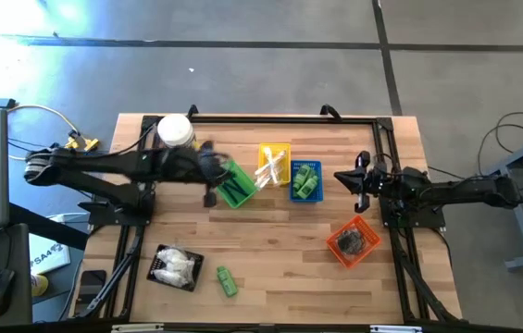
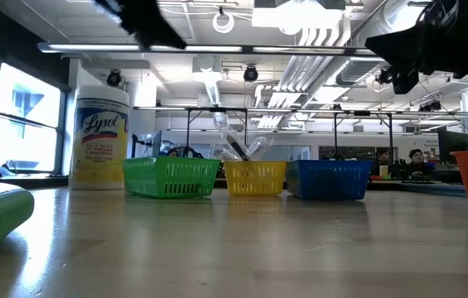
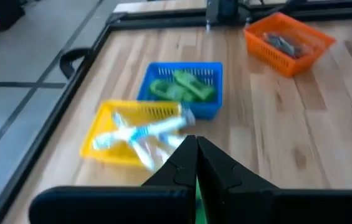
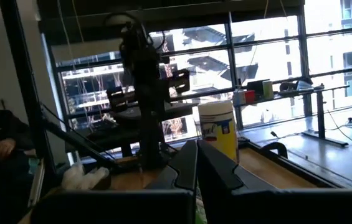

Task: Pick & Place Travel size toiletries
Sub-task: Put the blue toothbrush into the yellow basket

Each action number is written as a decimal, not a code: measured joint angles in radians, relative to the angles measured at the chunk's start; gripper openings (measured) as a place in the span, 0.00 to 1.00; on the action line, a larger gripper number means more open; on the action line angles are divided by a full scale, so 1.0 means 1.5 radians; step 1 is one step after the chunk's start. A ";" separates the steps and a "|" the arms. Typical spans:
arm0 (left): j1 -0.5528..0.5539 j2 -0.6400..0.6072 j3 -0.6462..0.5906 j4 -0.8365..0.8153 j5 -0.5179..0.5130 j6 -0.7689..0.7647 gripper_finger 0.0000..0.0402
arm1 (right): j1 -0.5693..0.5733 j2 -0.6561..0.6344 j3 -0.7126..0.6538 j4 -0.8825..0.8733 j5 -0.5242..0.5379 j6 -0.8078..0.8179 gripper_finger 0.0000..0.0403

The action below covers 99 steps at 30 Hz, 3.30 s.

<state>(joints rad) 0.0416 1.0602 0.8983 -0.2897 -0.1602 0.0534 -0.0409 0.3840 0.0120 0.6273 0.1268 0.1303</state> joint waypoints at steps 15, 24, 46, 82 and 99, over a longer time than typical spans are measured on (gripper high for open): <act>0.140 0.405 0.394 -0.216 0.163 0.361 0.19 | 0.016 -0.003 -0.001 -0.020 -0.083 0.003 0.00; 0.148 0.524 0.451 -0.234 0.203 0.632 0.40 | 0.016 -0.003 -0.001 -0.032 -0.150 0.023 0.00; 0.177 0.594 0.451 -0.216 0.205 0.699 0.32 | 0.016 -0.003 -0.002 -0.048 -0.156 0.021 0.00; 0.177 0.641 0.451 -0.162 0.175 0.740 0.06 | 0.016 -0.003 -0.002 -0.050 -0.154 0.021 0.00; 0.167 0.573 0.450 0.006 0.379 0.542 0.02 | 0.016 -0.003 -0.002 -0.046 -0.154 0.035 0.00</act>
<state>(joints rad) 0.2920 1.9202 1.5734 -0.2814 0.4080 0.8667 -0.0174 0.3801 0.0090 0.5579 -0.1040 0.1831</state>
